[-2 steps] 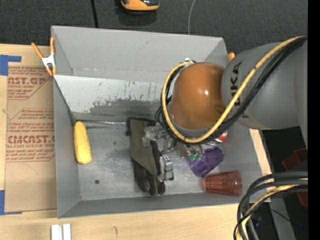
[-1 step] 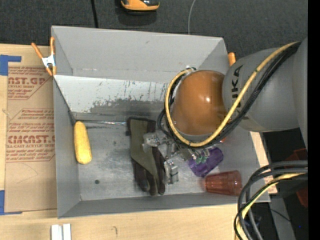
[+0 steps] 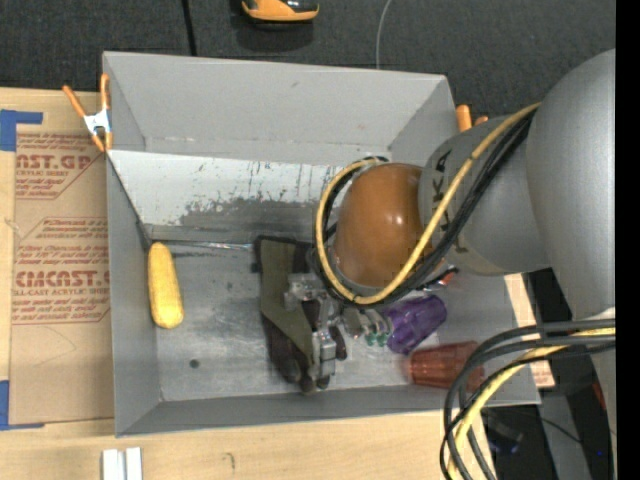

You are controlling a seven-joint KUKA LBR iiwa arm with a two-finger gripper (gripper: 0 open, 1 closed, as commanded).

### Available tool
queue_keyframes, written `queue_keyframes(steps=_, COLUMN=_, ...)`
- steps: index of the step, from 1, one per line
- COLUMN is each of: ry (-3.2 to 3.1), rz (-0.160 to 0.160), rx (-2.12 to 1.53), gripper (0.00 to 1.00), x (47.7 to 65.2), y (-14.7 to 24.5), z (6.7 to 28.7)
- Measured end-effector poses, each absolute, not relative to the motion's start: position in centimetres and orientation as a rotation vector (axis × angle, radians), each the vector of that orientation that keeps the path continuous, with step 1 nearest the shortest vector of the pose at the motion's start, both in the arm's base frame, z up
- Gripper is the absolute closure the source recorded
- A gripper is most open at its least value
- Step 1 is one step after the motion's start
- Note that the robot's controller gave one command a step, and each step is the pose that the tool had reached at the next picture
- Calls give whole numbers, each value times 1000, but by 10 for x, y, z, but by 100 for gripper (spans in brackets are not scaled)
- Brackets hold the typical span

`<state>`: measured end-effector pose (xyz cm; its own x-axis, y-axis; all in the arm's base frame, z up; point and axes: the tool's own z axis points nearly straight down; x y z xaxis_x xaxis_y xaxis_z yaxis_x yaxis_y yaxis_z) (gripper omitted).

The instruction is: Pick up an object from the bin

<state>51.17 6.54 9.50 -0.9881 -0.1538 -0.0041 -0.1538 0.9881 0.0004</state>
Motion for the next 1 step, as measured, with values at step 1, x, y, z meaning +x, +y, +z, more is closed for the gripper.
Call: queue_keyframes(steps=1, ry=3091, rz=1, rx=-535, gripper=100, x=511, y=76, z=74)
